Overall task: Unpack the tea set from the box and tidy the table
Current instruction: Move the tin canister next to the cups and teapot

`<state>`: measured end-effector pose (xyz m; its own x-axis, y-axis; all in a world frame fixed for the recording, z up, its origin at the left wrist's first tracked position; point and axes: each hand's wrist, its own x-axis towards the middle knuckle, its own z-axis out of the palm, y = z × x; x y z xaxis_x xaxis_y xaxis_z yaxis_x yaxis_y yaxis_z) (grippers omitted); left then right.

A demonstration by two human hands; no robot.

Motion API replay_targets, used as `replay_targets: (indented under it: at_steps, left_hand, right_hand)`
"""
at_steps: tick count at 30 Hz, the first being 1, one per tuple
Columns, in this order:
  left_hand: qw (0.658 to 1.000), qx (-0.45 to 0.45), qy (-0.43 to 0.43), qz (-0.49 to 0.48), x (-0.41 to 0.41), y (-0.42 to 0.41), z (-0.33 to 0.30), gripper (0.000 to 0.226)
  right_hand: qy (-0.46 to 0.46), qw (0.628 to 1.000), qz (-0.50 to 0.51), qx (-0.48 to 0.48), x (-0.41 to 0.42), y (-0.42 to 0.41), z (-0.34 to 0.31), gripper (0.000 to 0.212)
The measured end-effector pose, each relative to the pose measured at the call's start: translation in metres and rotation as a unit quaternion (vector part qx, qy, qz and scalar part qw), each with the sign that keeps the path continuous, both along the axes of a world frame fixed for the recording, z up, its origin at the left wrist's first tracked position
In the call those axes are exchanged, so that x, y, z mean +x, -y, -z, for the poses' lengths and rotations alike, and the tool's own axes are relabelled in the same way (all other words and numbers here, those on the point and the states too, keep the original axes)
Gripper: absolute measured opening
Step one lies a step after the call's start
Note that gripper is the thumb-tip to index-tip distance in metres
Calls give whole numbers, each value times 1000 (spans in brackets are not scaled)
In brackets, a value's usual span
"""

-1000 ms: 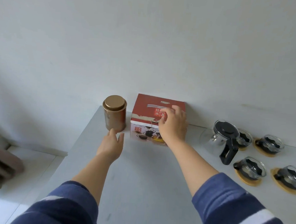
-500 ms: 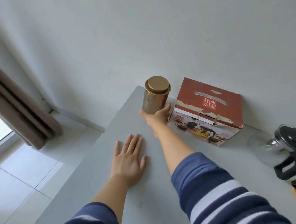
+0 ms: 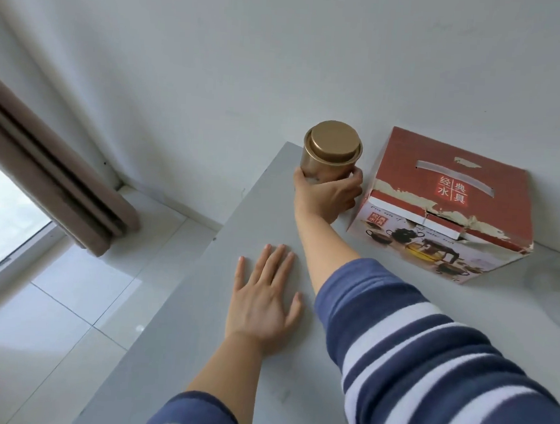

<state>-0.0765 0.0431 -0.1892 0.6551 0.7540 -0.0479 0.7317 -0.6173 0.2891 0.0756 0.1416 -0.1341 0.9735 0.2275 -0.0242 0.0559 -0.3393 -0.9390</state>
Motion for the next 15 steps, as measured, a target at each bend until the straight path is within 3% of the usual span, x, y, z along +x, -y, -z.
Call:
replay_targets:
  at_steps: [7,15]
  left_hand:
    - [1000,2,-26,9,-1,2,-9,69]
    - [991,-12,-129,19,13,23,-30,63]
  right_hand:
    - [55,979,-197,12,-27,60,-11,94]
    - [-2,960,-271,67,-12,188,-58,84]
